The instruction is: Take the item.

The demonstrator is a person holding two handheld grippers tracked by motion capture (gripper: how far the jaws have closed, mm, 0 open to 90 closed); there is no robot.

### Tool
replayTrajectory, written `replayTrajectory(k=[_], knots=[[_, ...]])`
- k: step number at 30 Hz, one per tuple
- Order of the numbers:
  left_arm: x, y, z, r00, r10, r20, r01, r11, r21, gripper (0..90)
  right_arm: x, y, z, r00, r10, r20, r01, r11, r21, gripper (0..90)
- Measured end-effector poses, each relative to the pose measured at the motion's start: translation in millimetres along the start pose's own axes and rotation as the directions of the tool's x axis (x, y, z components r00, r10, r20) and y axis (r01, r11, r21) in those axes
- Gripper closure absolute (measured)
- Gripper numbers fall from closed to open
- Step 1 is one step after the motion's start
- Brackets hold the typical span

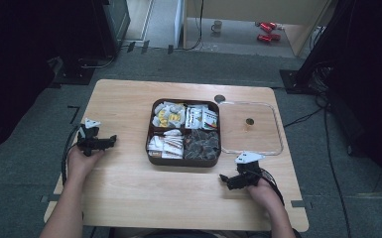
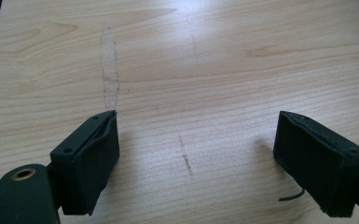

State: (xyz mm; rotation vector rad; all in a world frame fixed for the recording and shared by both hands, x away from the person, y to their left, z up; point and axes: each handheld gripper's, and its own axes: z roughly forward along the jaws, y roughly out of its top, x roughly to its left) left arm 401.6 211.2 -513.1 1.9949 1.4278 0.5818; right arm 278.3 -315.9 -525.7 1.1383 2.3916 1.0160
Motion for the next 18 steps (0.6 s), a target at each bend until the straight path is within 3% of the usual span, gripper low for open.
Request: replayTrajectory(k=[9,12,18], knots=[[-3.8,4.6,-3.1,0.9991,0.03,0.029,-0.032,0.9978,0.057,15.6,0.0,0.0,0.0,1.0,0.0,0.0,0.0,1.0,0.0,0.0],[-5.6,6.6,-5.7,0.9982,0.05,0.032,-0.052,0.9965,0.065,25.4,0.0,0.0,0.0,1.0,0.001,0.0,-0.001,1.0,0.0,0.0],[-8.6,10.5,-10.3,0.9964,0.059,0.061,-0.063,0.9958,0.066,30.1,0.0,0.0,0.0,1.0,0.0,0.0,0.0,1.0,0.0,0.0]])
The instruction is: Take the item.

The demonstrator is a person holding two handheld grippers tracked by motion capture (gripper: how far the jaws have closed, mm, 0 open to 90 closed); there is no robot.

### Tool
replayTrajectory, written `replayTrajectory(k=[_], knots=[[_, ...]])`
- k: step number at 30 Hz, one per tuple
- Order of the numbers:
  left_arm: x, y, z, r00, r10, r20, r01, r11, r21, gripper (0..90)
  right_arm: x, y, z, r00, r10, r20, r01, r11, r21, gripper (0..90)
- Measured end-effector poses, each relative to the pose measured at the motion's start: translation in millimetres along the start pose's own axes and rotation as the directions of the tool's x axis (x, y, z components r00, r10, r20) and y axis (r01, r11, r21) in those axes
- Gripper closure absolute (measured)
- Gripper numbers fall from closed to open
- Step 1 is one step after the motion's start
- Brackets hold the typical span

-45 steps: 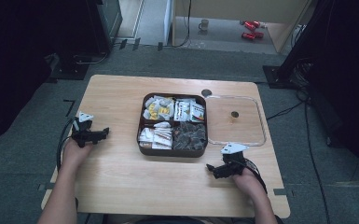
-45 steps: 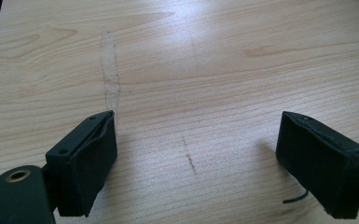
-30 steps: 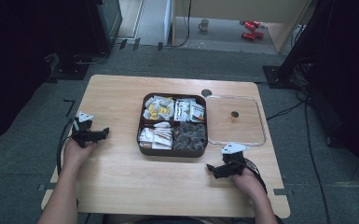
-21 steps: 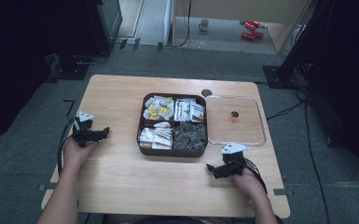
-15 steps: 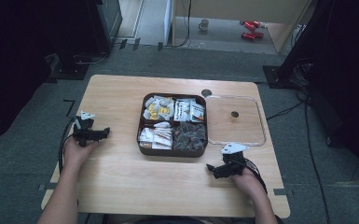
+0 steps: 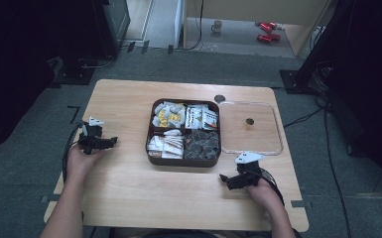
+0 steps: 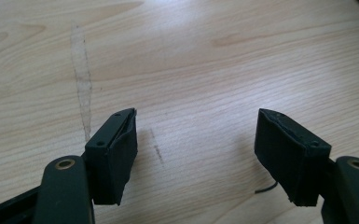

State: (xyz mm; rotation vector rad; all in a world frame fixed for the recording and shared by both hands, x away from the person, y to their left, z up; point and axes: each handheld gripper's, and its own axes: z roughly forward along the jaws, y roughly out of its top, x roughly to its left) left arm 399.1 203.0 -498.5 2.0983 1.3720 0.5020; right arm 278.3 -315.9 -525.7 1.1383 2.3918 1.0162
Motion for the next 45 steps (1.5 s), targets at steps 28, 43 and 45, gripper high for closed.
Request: replayTrajectory(k=[28,43,45], knots=[[-35.9,26.9,-23.7,0.989,0.079,0.125,-0.073,0.9961,-0.049,37.8,0.0,0.0,0.0,1.0,0.0,0.0,0.0,1.0,0.0,0.0],[-55.6,45.1,-28.1,0.9725,0.162,0.167,-0.149,0.985,-0.088,45.1,-0.1,0.0,0.1,1.0,-0.003,0.001,0.003,1.0,-0.001,0.0],[-58.9,47.4,-29.5,0.9705,0.17,0.171,-0.155,0.9832,-0.096,45.4,-0.1,0.0,0.1,1.0,-0.003,0.0,0.003,1.0,-0.001,0.0]])
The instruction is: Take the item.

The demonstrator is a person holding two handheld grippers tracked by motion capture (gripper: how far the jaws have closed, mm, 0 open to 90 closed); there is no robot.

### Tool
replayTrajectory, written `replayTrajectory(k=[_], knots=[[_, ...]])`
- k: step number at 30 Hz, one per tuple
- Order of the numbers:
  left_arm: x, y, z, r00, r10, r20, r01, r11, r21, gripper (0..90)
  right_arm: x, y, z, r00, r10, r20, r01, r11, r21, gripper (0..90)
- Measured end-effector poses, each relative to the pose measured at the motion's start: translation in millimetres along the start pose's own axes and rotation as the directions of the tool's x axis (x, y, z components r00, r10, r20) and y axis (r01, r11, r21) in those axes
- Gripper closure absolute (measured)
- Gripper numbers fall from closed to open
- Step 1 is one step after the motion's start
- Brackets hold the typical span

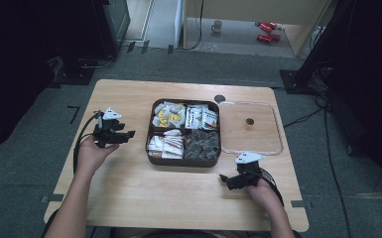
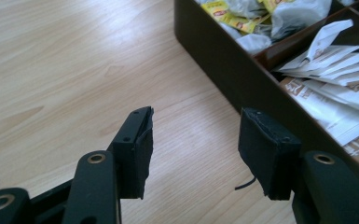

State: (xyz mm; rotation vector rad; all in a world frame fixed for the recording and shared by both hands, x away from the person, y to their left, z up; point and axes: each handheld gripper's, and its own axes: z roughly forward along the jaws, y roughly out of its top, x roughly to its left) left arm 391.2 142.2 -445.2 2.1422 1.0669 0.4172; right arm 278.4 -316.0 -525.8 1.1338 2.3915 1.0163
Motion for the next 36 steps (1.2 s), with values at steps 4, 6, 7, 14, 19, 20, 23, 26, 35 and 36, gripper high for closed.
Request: replayTrajectory(k=[4,6,7,14,19,20,23,26,35,36], knots=[[-4.8,4.8,-1.2,0.9998,0.014,0.013,-0.014,0.9999,-0.01,46.0,1.0,0.1,0.2,0.9999,0.009,0.007,-0.009,1.0,-0.001,0.0],[-6.8,6.9,-1.3,0.9997,0.015,0.02,-0.015,0.9998,-0.012,45.9,1.2,0.1,0.2,0.9999,0.009,0.009,-0.009,1.0,0.0,0.0],[-7.9,8.3,-1.3,0.9996,0.016,0.024,-0.016,0.9998,-0.008,45.9,1.3,0.1,0.2,0.9999,0.009,0.009,-0.009,1.0,-0.001,0.0],[-16.9,18.2,-3.4,0.9982,0.031,0.052,-0.03,0.9993,-0.022,48.0,1.6,0.1,0.2,0.9999,0.011,0.011,-0.011,1.0,-0.001,0.0],[-23.4,25.7,-3.2,0.9954,0.026,0.092,-0.023,0.9993,-0.029,49.5,2.4,-0.1,0.0,0.9997,0.015,0.016,-0.015,1.0,0.0,0.0],[-24.3,26.2,-2.7,0.995,0.029,0.096,-0.026,0.9993,-0.028,49.5,2.6,-0.1,0.0,0.9997,0.016,0.017,-0.016,1.0,0.0,0.0],[-28.0,28.2,-1.0,0.9937,0.047,0.101,-0.045,0.9986,-0.028,50.2,2.9,-0.2,-0.1,0.9997,0.018,0.019,-0.018,1.0,0.0,0.0],[-31.9,30.2,0.7,0.9926,0.059,0.107,-0.055,0.9979,-0.034,50.4,3.2,-0.2,-0.2,0.9996,0.018,0.021,-0.018,1.0,0.0,0.0],[-44.9,36.7,10.7,0.9868,0.086,0.138,-0.083,0.9962,-0.027,50.6,4.7,-0.8,-0.7,0.9995,0.022,0.023,-0.022,1.0,-0.001,0.0],[-45.5,36.9,11.4,0.9862,0.09,0.139,-0.088,0.9958,-0.026,51.4,4.8,-1.0,-0.9,0.9995,0.021,0.022,-0.021,1.0,0.0,0.0]])
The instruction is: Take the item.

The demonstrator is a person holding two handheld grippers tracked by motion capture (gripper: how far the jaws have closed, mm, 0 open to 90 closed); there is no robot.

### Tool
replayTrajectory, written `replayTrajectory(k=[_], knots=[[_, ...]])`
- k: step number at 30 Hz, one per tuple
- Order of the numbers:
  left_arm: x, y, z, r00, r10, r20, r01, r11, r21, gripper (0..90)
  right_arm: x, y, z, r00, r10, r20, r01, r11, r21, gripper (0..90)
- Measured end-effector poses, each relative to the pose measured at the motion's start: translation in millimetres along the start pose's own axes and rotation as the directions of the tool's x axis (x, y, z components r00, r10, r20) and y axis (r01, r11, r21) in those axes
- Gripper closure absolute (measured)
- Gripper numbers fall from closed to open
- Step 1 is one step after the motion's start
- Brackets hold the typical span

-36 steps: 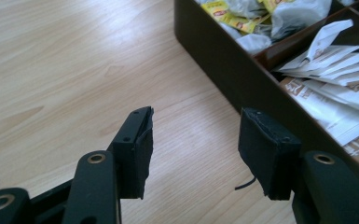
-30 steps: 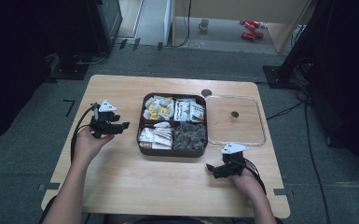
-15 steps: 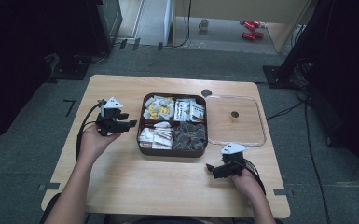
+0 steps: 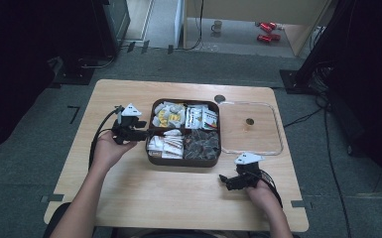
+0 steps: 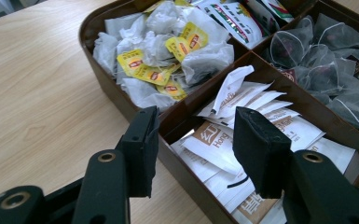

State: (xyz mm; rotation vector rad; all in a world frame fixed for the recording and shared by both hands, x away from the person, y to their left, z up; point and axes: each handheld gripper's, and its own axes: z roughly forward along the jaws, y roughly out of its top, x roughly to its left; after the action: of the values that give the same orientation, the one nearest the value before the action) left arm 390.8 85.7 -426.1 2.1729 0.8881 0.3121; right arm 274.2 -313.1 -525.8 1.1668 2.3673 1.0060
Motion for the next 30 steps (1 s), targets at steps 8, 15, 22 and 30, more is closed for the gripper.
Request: replayTrajectory(k=[8,15,22,30], knots=[[-3.5,2.8,15.5,0.9992,0.021,0.034,-0.022,0.9995,0.021,54.5,1.1,-1.0,-0.9,1.0,-0.001,-0.002,0.001,1.0,0.0,0.0],[-6.0,2.9,30.8,0.9984,0.041,0.038,-0.042,0.9987,0.028,58.5,2.2,-1.7,-1.6,1.0,0.0,-0.002,0.0,1.0,0.0,0.0],[-7.6,4.0,41.2,0.9974,0.059,0.041,-0.06,0.9978,0.029,65.0,3.3,-2.6,-2.4,1.0,-0.001,-0.003,0.001,1.0,0.0,0.0],[-8.1,8.7,57.3,0.9947,0.072,0.074,-0.078,0.9942,0.074,69.1,5.3,-4.2,-4.2,1.0,0.002,-0.003,-0.002,1.0,0.002,0.0]])
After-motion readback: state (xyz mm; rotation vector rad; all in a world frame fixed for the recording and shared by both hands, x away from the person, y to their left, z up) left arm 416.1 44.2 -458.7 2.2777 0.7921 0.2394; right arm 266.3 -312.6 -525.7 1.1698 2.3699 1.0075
